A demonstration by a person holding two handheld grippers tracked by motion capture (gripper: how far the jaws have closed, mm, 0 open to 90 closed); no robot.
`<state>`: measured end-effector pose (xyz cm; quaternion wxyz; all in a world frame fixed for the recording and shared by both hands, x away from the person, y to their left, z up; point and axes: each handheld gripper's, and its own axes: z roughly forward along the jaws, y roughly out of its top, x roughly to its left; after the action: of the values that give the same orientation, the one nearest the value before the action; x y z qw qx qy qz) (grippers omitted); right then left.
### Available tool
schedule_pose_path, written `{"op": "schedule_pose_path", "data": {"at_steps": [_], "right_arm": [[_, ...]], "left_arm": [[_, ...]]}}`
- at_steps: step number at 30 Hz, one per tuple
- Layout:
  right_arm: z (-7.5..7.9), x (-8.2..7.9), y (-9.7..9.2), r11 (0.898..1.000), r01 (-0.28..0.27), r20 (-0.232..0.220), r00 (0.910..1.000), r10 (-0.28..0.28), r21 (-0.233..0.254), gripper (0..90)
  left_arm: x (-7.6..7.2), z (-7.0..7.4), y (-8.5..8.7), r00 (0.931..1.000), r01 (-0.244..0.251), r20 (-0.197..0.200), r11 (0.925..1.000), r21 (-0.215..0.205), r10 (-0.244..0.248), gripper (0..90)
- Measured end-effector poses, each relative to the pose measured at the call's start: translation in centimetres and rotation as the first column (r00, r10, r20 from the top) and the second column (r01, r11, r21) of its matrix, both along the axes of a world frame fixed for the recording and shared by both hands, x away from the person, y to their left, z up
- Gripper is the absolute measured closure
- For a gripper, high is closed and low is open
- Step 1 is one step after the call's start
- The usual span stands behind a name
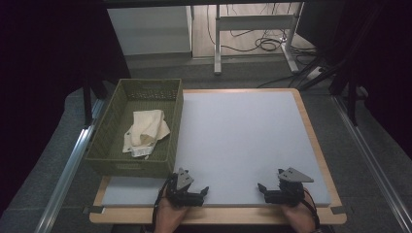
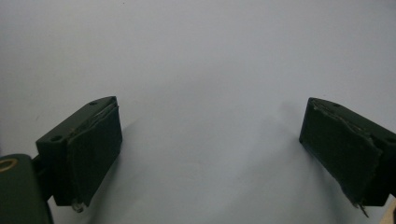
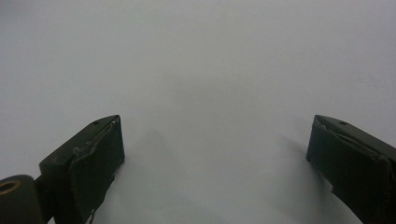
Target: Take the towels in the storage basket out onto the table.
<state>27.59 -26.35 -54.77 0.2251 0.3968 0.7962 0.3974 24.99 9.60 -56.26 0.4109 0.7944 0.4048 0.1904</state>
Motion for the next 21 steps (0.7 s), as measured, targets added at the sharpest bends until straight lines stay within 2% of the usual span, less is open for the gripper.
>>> {"op": "schedule_pose_path", "data": {"at_steps": [6,10,13,21], "right_arm": [[-0.01,-0.06,0.16,1.000,0.013,0.002,0.9999,-0.013,-0.003,4.0],[-0.02,-0.10,0.21,1.000,0.017,0.005,0.9998,-0.017,-0.002,4.0],[-0.02,-0.21,0.26,1.000,0.026,0.007,0.9997,-0.026,-0.003,4.1],[-0.02,-0.20,0.25,1.000,0.026,0.007,0.9996,-0.026,-0.003,4.1]], "left_arm": [[-0.10,0.02,-0.09,0.9999,-0.003,0.010,0.9999,0.010,0.003,5.9],[-0.05,0.04,-0.08,1.0000,-0.007,-0.002,1.0000,0.005,0.007,5.8],[-0.51,0.02,-0.30,0.9991,-0.041,0.003,0.9991,0.003,0.041,6.9],[-0.53,0.01,-0.50,0.9981,-0.061,-0.007,0.9980,-0.016,0.061,7.2]]}}
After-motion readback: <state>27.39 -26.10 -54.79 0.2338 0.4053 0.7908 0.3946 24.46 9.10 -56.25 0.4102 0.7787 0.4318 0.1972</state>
